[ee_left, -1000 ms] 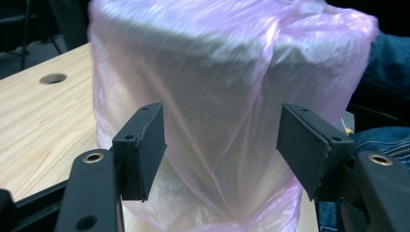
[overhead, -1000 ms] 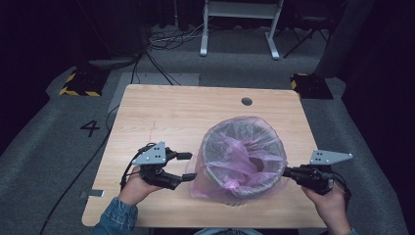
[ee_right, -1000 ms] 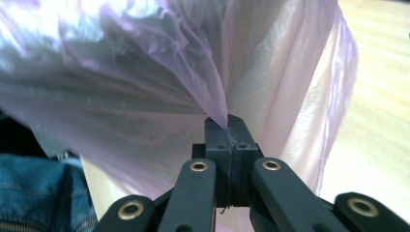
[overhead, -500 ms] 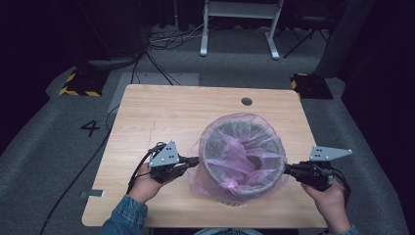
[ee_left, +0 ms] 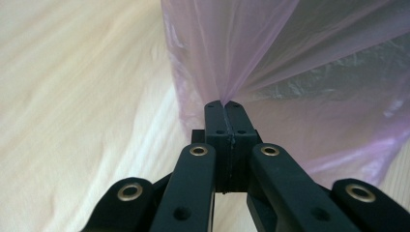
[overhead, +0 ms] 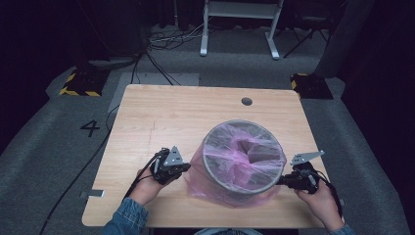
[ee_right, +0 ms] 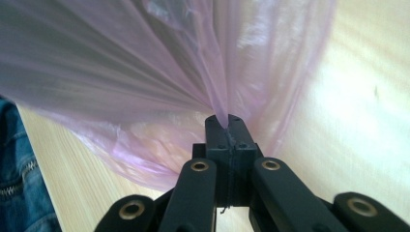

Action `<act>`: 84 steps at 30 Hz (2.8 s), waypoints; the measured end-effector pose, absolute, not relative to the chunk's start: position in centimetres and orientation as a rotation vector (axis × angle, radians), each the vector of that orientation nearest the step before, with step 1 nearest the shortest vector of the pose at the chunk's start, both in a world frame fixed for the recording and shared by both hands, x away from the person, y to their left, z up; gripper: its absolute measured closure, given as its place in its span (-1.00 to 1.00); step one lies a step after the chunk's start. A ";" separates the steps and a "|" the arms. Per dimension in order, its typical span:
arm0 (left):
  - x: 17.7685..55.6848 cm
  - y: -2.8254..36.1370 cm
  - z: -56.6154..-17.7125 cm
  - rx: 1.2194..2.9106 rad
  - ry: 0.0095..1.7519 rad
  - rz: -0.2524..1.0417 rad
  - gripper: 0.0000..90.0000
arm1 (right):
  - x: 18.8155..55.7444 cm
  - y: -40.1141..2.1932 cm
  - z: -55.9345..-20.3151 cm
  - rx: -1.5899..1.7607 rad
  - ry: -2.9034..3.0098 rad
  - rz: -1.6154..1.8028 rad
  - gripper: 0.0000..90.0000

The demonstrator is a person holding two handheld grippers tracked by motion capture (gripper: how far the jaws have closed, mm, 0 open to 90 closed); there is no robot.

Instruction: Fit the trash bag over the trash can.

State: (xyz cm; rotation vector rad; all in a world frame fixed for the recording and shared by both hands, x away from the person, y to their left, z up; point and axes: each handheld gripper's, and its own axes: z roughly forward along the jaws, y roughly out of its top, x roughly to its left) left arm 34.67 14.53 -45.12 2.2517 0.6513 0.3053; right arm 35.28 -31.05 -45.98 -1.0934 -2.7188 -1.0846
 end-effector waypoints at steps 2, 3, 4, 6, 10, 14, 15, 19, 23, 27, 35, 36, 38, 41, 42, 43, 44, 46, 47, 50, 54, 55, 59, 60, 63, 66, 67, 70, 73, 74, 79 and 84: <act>34.4 15.0 -45.2 2.243 0.641 0.288 1.00 | 35.0 -31.8 -46.2 -1.110 -2.698 -1.084 1.00; 34.1 15.3 -45.1 2.227 0.632 0.278 0.94 | 34.8 -32.2 -46.1 -1.117 -2.690 -1.101 0.96; 33.8 15.5 -45.0 2.191 0.603 0.260 0.77 | 34.7 -32.6 -46.0 -1.120 -2.688 -1.124 0.76; 33.4 16.0 -44.4 2.107 0.557 0.217 0.26 | 34.3 -33.3 -45.3 -1.088 -2.664 -1.239 0.21; 33.0 15.9 -42.5 1.985 0.472 0.190 -0.14 | 33.1 -33.7 -43.1 -0.925 -2.667 -1.448 -0.15; 33.3 14.0 -41.1 1.977 0.408 0.202 -0.18 | 32.5 -32.5 -41.0 -0.795 -2.698 -1.570 -0.16; 33.5 13.6 -41.0 1.993 0.398 0.204 -0.12 | 32.6 -32.1 -40.7 -0.772 -2.708 -1.575 -0.02; 33.6 12.2 -41.0 2.055 0.429 0.307 0.89 | 33.0 -30.8 -40.1 -0.764 -2.744 -1.516 0.87; 34.5 12.1 -41.8 2.074 0.500 0.311 1.00 | 33.6 -30.7 -40.7 -0.844 -2.763 -1.465 1.00; 34.8 12.1 -43.0 2.104 0.527 0.294 1.00 | 34.5 -31.3 -42.5 -0.922 -2.732 -1.390 1.00; 34.4 11.2 -44.3 2.158 0.498 0.284 1.00 | 34.9 -30.5 -45.1 -0.909 -2.732 -1.287 1.00; 34.0 11.1 -44.4 2.177 0.482 0.296 1.00 | 34.7 -30.4 -45.3 -0.909 -2.734 -1.262 1.00; 33.3 11.2 -44.4 2.180 0.464 0.314 1.00 | 34.2 -30.3 -45.7 -0.900 -2.742 -1.213 1.00; 32.9 11.9 -44.6 2.165 0.459 0.301 1.00 | 33.7 -30.4 -45.9 -0.895 -2.736 -1.196 1.00; 32.9 12.0 -44.7 2.164 0.468 0.298 1.00 | 33.7 -30.5 -45.9 -0.897 -2.735 -1.201 1.00; 32.9 12.0 -44.8 2.186 0.469 0.315 1.00 | 33.7 -30.5 -45.9 -0.907 -2.725 -1.202 1.00; 32.8 11.8 -45.1 2.226 0.474 0.344 1.00 | 33.7 -30.5 -45.8 -0.909 -2.729 -1.210 1.00; 32.8 11.5 -45.8 2.308 0.462 0.380 1.00 | 33.4 -30.3 -45.0 -0.881 -2.743 -1.272 1.00; 32.9 11.4 -46.2 2.320 0.464 0.371 1.00 | 33.1 -30.2 -44.4 -0.851 -2.745 -1.323 1.00; 33.1 11.7 -46.5 2.284 0.478 0.339 1.00 | 32.6 -30.1 -43.1 -0.821 -2.754 -1.389 1.00; 32.8 12.1 -45.5 2.222 0.445 0.362 1.00 | 33.5 -29.5 -45.1 -0.852 -2.814 -1.170 1.00; 32.8 12.0 -45.4 2.234 0.442 0.369 1.00 | 33.8 -29.5 -46.0 -0.862 -2.804 -1.123 1.00; 32.7 11.8 -45.9 2.284 0.437 0.374 1.00 | 34.4 -30.1 -47.8 -0.909 -2.735 -1.081 1.00; 32.6 11.7 -46.0 2.292 0.430 0.368 1.00 | 34.3 -30.2 -47.7 -0.913 -2.733 -1.082 1.00; 32.7 11.8 -46.1 2.298 0.439 0.344 1.00 | 34.0 -30.2 -47.5 -0.909 -2.743 -1.078 1.00; 32.8 12.4 -46.3 2.295 0.464 0.354 1.00 | 33.9 -30.5 -47.4 -0.911 -2.744 -1.083 1.00; 32.9 12.7 -46.3 2.298 0.497 0.379 1.00 | 33.9 -30.6 -47.3 -0.910 -2.749 -1.088 1.00; 33.7 13.1 -46.9 2.296 0.600 0.425 1.00 | 33.4 -30.9 -46.4 -0.912 -2.778 -1.158 1.00; 34.3 13.2 -47.4 2.280 0.656 0.418 1.00 | 33.3 -31.5 -45.6 -0.932 -2.758 -1.273 1.00; 34.3 13.2 -47.4 2.274 0.658 0.416 1.00 | 33.4 -31.6 -45.7 -0.935 -2.752 -1.271 1.00; 33.8 13.9 -46.4 2.147 0.612 0.394 0.41 | 33.5 -31.8 -46.2 -0.928 -2.716 -1.306 0.34; 33.2 15.2 -45.1 2.010 0.585 0.354 0.06 | 32.9 -33.1 -44.5 -0.877 -2.639 -1.466 -0.16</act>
